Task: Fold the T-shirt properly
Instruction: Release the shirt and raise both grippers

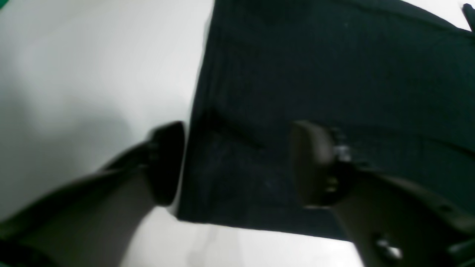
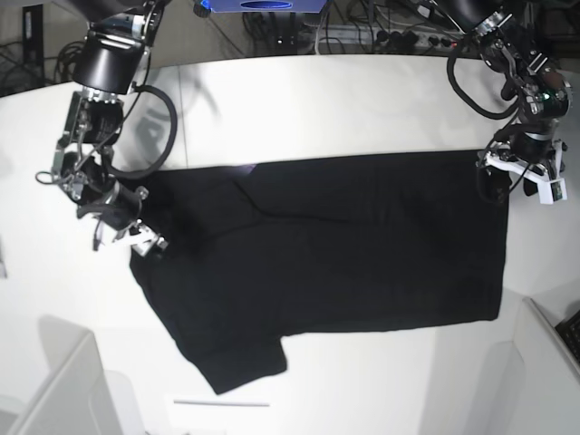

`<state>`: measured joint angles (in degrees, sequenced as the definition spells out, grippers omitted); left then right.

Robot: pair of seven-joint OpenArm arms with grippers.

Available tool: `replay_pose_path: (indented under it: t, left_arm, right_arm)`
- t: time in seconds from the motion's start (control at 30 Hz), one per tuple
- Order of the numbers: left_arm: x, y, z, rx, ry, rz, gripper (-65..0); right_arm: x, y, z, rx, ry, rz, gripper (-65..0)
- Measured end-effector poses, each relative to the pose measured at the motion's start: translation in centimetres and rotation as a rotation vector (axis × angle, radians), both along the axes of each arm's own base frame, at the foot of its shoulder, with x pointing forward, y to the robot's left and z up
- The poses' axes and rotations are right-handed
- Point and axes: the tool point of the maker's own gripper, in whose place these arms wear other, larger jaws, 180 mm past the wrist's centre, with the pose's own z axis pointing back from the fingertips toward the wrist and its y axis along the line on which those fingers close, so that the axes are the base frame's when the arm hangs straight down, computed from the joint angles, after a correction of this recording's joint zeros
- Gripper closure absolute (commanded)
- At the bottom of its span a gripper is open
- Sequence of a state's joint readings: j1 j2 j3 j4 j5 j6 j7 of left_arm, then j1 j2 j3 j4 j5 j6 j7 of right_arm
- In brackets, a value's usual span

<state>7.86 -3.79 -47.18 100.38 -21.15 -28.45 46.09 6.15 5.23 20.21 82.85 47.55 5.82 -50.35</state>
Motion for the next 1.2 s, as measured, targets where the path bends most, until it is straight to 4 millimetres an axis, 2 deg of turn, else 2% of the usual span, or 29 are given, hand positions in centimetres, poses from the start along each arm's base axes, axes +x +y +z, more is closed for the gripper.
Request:
replay_pose_path:
  t: [0.1, 0.2, 0.27, 0.37, 0.47, 0.53, 0.6, 0.63, 0.77, 1.03, 1.2]
  left_arm:
    - [-0.7, 1.5, 1.8, 0.036, -0.038, 0.047, -51.0]
    - [-2.8, 3.9, 3.7, 0.100, -0.063, 0.112, -51.0]
    - [-4.5, 3.8, 3.1, 0.114, -0.025, 0.066, -51.0]
    - [-7.6, 3.9, 1.9, 0.057, -0.015, 0.076, -51.0]
    - [-10.4, 4.9, 0.2, 0.003, 0.022, 0.125, -51.0]
    - [-11.4, 5.1, -0.8, -0.019, 0.048, 0.139, -51.0]
    - [-11.5, 4.8, -1.6, -0.049, 0.051, 0.138, -51.0]
    - [-11.6, 4.8, -1.9, -0.060, 0.055, 0.143, -51.0]
    - [-11.4, 4.6, -2.6, -0.086, 0.055, 0.150, -51.0]
    - [-10.1, 3.0, -3.5, -0.116, 0.058, 0.095, -51.0]
    - [-9.8, 2.9, -5.7, -0.192, 0.075, 0.127, -51.0]
  right_arm:
    - [-0.7, -2.2, 1.9, -0.045, -0.082, -0.074, -29.7]
    - [-2.9, -4.2, 2.4, -0.075, -0.067, -0.167, -30.6]
    - [-4.8, -5.0, 2.2, -0.091, -0.033, -0.217, -30.8]
    - [-7.5, -5.0, 1.3, -0.088, 0.009, -0.272, -30.9]
    - [-10.8, -6.0, -0.9, -0.097, 0.101, -0.388, -33.9]
    - [-12.5, -5.6, -2.9, -0.067, 0.172, -0.424, -37.1]
    - [-13.2, -5.3, -5.2, -0.045, 0.233, -0.434, -37.4]
    - [-13.4, -5.7, -6.0, -0.051, 0.245, -0.451, -37.5]
    - [-11.7, -7.2, -6.4, -0.063, 0.212, -0.500, -37.5]
    - [-8.9, -7.8, -6.6, -0.034, 0.191, -0.505, -37.5]
    - [-8.7, -7.7, -6.5, -0.037, 0.190, -0.502, -37.5]
